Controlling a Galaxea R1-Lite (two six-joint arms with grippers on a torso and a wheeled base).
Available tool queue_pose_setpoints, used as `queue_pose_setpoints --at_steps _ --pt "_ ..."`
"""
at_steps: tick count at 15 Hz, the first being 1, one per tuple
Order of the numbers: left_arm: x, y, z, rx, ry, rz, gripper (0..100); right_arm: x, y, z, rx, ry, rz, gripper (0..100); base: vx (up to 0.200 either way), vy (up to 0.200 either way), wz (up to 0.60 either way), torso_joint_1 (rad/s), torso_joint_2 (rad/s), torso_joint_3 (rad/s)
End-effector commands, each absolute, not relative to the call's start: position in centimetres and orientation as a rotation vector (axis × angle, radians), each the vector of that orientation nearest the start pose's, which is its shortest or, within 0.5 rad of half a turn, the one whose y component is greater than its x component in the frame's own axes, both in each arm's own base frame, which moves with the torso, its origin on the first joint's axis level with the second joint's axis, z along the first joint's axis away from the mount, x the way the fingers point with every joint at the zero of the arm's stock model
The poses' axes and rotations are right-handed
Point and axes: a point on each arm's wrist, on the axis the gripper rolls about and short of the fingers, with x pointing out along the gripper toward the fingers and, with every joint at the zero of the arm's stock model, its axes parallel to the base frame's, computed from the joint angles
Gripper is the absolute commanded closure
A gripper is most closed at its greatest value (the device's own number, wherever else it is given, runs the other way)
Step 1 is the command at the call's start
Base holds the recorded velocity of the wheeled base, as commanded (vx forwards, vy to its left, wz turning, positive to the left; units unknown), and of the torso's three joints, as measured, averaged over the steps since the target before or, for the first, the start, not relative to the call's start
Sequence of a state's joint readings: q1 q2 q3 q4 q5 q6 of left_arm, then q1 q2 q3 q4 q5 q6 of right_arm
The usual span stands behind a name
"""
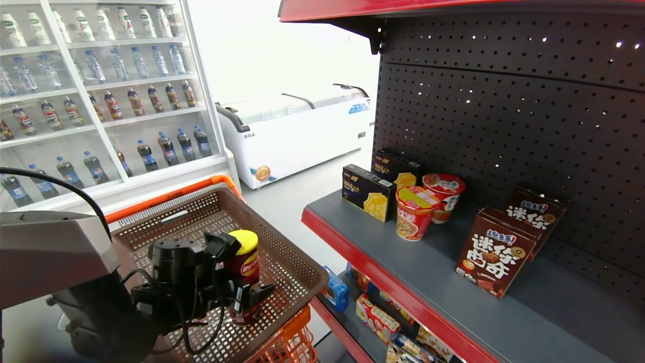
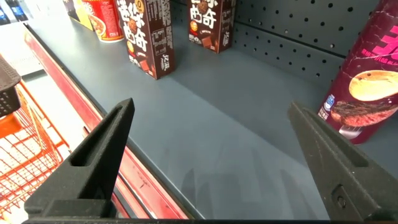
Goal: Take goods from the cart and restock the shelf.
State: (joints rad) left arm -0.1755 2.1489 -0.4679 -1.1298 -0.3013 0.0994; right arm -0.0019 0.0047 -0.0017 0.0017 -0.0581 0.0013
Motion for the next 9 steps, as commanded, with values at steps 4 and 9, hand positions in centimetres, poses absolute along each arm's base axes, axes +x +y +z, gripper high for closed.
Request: queue_pose_setpoints --at_steps 4,9 --pt "30.1 -5.8 1.3 0.074 0.536 -0.477 100 -2.3 -0.1 7.6 0.001 0.005 -0.060 0 0.000 0.000 0.00 0.000 0.00 0.000" --pt "27.0 -3.8 9.8 0.078 0.318 -0.363 100 -2.3 -0.1 7.6 0.001 0.005 -0.060 0 0.000 0.000 0.00 0.000 0.00 0.000"
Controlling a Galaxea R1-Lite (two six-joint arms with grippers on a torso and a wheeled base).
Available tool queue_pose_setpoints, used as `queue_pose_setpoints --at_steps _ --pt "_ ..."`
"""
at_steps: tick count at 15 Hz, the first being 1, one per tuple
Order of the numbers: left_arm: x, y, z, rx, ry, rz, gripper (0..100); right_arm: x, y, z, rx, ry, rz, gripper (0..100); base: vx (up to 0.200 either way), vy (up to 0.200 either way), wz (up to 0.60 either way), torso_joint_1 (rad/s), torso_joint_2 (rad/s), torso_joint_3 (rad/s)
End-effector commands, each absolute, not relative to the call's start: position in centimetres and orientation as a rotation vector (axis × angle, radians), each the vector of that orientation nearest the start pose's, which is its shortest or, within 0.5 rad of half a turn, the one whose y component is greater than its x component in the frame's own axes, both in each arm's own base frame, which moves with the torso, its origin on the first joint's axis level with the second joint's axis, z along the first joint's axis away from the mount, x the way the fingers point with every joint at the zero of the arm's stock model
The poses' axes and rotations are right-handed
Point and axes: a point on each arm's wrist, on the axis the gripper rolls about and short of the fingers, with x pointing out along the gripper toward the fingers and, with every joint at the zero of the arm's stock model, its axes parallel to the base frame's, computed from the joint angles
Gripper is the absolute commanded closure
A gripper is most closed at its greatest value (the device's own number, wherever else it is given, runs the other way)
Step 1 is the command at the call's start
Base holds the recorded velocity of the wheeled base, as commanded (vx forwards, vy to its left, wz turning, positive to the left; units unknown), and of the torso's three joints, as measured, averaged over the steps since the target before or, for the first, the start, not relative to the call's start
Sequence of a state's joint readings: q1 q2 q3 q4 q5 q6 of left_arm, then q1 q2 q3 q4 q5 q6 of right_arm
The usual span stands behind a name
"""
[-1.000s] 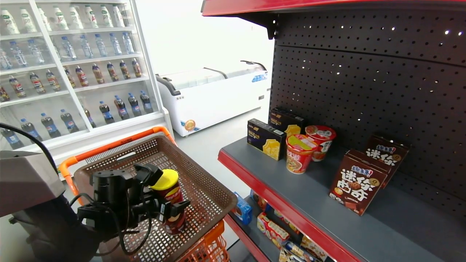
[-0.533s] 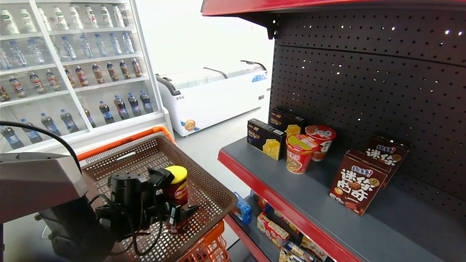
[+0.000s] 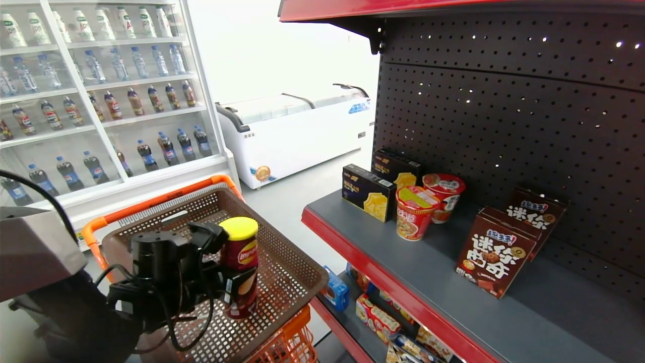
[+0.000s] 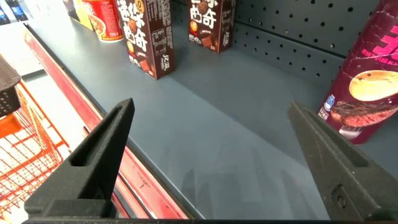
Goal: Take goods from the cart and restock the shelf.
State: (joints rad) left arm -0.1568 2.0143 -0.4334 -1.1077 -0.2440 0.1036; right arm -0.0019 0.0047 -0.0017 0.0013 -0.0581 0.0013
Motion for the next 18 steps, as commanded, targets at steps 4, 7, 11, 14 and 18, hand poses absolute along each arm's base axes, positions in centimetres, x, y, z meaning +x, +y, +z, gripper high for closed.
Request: queue_pose_setpoints --at_steps 4,7,11,14,18 --pt "21.4 -2.9 16.7 0.071 0.240 -0.354 100 -2.3 -0.1 7.6 0.001 0.005 -0.060 0 0.000 0.000 0.00 0.000 0.00 0.000" --pt "17.3 -2.1 18.4 0.070 0.142 -0.303 100 -2.3 -0.1 7.6 0.001 0.005 -0.060 0 0.000 0.000 0.00 0.000 0.00 0.000" --pt "11.0 -1.5 18.3 0.059 0.098 -0.288 100 -2.3 -0.1 7.6 0.001 0.005 -0.060 0 0.000 0.000 0.00 0.000 0.00 0.000" --pt "9.3 -1.4 17.7 0.039 0.075 -0.290 100 -2.3 -0.1 7.6 0.001 0.005 -0.060 0 0.000 0.000 0.00 0.000 0.00 0.000" --pt "4.9 -1.0 15.5 0.038 0.069 -0.302 100 -2.3 -0.1 7.6 0.001 0.005 -0.060 0 0.000 0.000 0.00 0.000 0.00 0.000"
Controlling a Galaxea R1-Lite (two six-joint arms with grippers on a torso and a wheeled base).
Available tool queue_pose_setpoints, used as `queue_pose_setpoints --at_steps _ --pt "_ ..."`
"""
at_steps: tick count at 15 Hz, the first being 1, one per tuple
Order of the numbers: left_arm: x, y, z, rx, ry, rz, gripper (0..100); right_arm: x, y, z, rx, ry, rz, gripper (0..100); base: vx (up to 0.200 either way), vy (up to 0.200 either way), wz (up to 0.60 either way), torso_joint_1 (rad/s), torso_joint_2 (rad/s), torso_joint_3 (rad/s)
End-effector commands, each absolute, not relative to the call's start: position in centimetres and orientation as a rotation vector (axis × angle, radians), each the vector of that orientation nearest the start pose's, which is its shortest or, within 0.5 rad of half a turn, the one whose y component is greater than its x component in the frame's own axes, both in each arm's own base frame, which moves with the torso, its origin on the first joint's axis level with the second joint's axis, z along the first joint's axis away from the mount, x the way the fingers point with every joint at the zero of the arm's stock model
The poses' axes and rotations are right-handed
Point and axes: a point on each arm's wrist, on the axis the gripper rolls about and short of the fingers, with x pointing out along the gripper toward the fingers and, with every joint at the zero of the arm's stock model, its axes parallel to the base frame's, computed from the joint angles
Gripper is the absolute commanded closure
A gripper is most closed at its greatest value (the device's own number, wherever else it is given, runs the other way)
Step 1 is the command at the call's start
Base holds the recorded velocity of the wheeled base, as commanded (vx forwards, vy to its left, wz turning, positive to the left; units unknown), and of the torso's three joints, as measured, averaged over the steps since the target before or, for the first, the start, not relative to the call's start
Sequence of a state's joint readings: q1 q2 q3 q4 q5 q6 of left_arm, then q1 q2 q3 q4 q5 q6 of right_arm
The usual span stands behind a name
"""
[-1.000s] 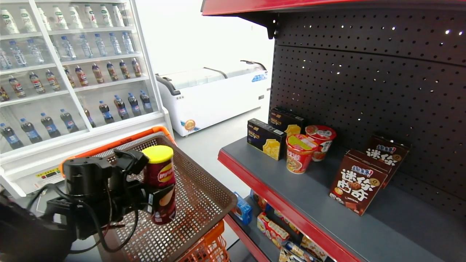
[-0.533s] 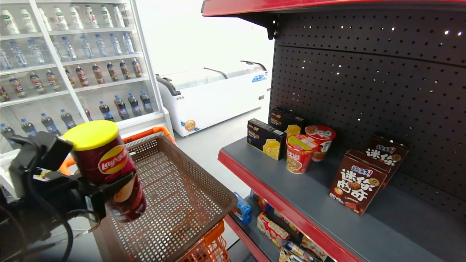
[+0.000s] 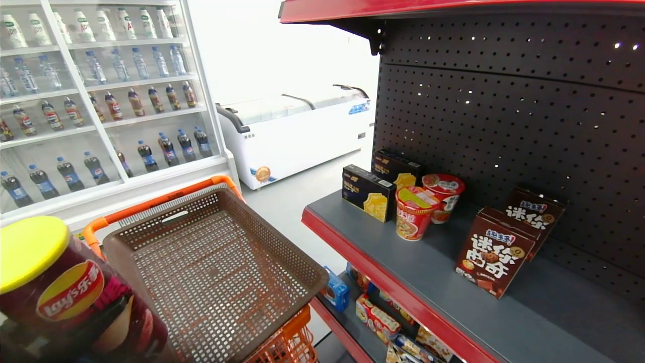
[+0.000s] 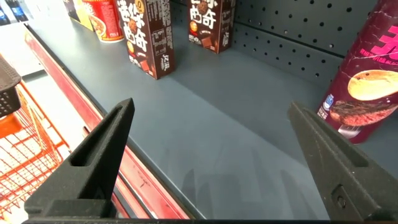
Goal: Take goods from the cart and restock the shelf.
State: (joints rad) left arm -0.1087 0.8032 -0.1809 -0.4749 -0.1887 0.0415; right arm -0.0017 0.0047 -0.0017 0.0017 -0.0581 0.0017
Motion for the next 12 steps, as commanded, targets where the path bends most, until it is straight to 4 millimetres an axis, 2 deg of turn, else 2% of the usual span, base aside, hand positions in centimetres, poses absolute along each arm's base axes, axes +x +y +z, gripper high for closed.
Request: queue_pose_setpoints --at_steps 1,2,5,12 --pt "4.5 -0.9 15.4 0.039 0.065 -0.297 100 -2.3 -0.1 7.6 0.001 0.005 -0.060 0 0.000 0.000 0.00 0.000 0.00 0.000" --pt "3.5 -0.8 15.2 0.037 0.068 -0.294 100 -2.3 -0.1 7.6 0.003 0.005 -0.060 0 0.000 0.000 0.00 0.000 0.00 0.000" --pt "1.8 -0.6 14.5 0.037 0.065 -0.297 100 -2.3 -0.1 7.6 0.003 0.005 -0.060 0 0.000 0.000 -0.60 -0.001 0.00 0.002" --pt "1.4 -0.6 15.5 0.030 0.040 -0.297 100 -2.3 -0.1 7.6 0.003 0.005 -0.060 0 0.000 0.000 -0.60 0.000 0.00 0.004"
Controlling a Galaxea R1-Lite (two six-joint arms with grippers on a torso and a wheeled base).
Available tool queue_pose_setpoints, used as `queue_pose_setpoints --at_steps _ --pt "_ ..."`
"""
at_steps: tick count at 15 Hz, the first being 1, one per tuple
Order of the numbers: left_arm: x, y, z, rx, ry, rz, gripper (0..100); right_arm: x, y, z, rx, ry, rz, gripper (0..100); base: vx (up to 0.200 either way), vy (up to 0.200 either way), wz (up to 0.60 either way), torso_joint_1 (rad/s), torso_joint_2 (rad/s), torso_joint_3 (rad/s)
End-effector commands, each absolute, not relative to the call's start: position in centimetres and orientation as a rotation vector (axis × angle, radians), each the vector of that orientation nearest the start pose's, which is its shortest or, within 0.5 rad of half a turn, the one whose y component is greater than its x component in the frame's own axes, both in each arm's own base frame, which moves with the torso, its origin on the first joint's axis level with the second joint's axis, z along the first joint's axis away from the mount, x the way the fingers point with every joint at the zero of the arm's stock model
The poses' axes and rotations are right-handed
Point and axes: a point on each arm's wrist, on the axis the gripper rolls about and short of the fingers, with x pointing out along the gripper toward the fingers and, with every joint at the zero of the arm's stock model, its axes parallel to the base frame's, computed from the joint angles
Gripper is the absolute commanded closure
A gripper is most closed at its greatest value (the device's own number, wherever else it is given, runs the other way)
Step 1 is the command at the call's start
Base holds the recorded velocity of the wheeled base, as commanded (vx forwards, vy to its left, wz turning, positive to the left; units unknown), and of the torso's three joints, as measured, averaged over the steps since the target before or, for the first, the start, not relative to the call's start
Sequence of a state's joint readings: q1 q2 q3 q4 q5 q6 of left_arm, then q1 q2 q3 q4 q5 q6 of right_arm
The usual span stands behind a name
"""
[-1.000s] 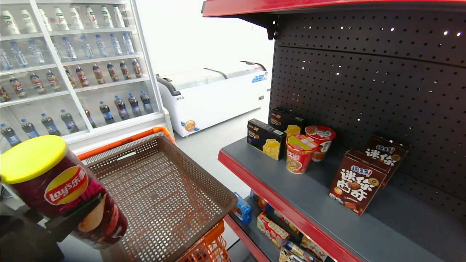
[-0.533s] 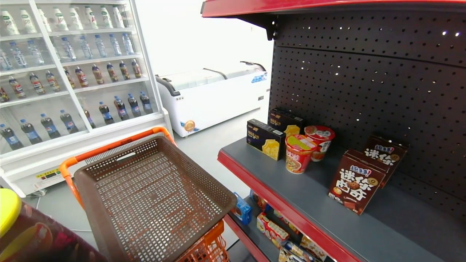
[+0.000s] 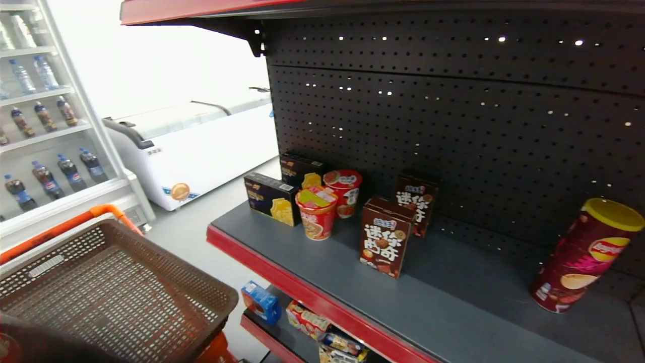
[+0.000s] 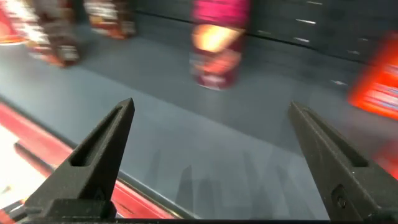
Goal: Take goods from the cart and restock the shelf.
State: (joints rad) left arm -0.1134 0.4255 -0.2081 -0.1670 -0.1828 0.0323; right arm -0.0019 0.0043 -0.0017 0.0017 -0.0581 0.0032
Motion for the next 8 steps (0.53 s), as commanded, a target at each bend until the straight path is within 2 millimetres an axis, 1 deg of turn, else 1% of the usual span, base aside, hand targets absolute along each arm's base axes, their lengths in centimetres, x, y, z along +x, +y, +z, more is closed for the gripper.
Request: queue_pose_setpoints --at_steps 1,8 --pt "1.46 -0.58 15.58 0.030 0.040 -0.298 100 -2.26 -0.13 7.59 0.001 0.005 -0.060 0 0.000 0.000 -0.60 0.002 0.00 -0.002" --pt "1.48 -0.58 15.40 0.030 0.046 -0.297 100 -2.26 -0.13 7.59 0.003 0.005 -0.060 0 0.000 0.000 -0.60 0.003 0.00 0.004"
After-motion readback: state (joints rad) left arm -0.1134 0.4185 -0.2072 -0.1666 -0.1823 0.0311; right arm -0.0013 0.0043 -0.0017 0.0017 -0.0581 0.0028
